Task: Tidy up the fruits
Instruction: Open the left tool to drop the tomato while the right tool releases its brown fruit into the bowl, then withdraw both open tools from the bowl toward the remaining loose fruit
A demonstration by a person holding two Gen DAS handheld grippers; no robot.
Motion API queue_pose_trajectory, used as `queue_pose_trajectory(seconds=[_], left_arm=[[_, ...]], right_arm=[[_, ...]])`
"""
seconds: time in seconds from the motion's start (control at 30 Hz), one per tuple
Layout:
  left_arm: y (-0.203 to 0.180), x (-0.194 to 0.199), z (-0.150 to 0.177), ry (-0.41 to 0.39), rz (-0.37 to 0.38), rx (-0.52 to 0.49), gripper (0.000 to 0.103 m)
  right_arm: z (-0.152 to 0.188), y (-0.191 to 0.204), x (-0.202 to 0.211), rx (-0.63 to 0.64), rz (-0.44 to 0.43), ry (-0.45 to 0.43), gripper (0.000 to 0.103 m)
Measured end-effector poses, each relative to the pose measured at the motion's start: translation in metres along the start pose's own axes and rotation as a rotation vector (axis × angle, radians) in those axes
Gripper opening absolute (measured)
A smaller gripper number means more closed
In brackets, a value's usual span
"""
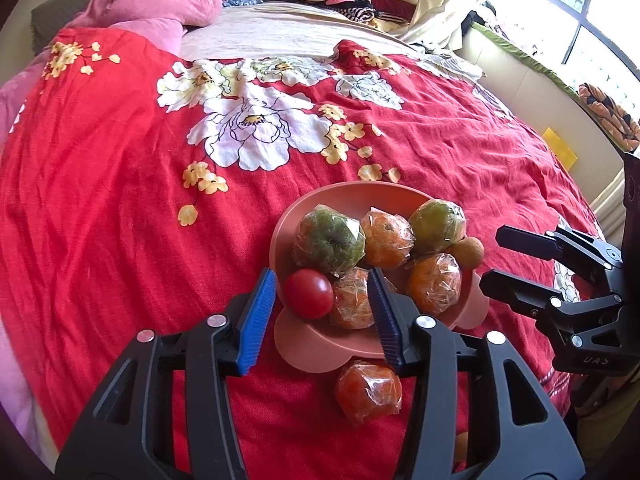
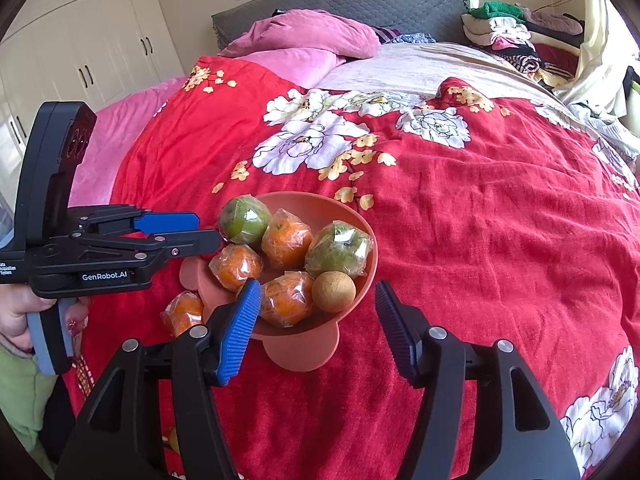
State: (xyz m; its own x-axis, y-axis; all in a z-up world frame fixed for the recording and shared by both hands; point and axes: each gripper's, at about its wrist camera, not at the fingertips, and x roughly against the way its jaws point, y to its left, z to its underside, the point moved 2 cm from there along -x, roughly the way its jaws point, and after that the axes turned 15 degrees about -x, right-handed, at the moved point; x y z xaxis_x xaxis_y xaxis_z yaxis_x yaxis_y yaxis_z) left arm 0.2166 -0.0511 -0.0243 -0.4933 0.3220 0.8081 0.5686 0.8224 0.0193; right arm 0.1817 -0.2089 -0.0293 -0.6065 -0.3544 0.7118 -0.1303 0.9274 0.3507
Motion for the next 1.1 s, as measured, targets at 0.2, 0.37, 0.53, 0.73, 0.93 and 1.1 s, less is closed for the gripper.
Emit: queue_pose_trajectory(seconds=[0.2,0.37,0.53,0.73,0.93,1.1], left_arm=[[0.0,0.007,0.0,-0.014,-0.011,0.011,0.052],[-0.001,0.013,0.0,-0.02,-0.023,0.013,0.062],[-0.002,0.02,0.0,-0.028,-0.034,0.015,0.072],[-0.005,0.03,-0.001,-0.04,-0.042,0.017,0.079],[-0.008,0.041,-0.001,-0.053,-0.053,0.017,0.084],[-0.009,0.05,-0.001,-0.06,-0.067,0.019,0.089]], right_arm=[[0.001,0.003,0.005,0.004,0.007,-0.012,0.066],[0.0,0.004,0.01,0.001,0.015,-0.025,0.073],[0.001,0.005,0.019,-0.002,0.025,-0.045,0.078],[0.001,0.008,0.033,0.002,0.025,-0.073,0.082],[0.001,0.012,0.043,0.003,0.025,-0.092,0.088],[0.002,0.017,0.052,0.013,0.03,-0.107,0.091]])
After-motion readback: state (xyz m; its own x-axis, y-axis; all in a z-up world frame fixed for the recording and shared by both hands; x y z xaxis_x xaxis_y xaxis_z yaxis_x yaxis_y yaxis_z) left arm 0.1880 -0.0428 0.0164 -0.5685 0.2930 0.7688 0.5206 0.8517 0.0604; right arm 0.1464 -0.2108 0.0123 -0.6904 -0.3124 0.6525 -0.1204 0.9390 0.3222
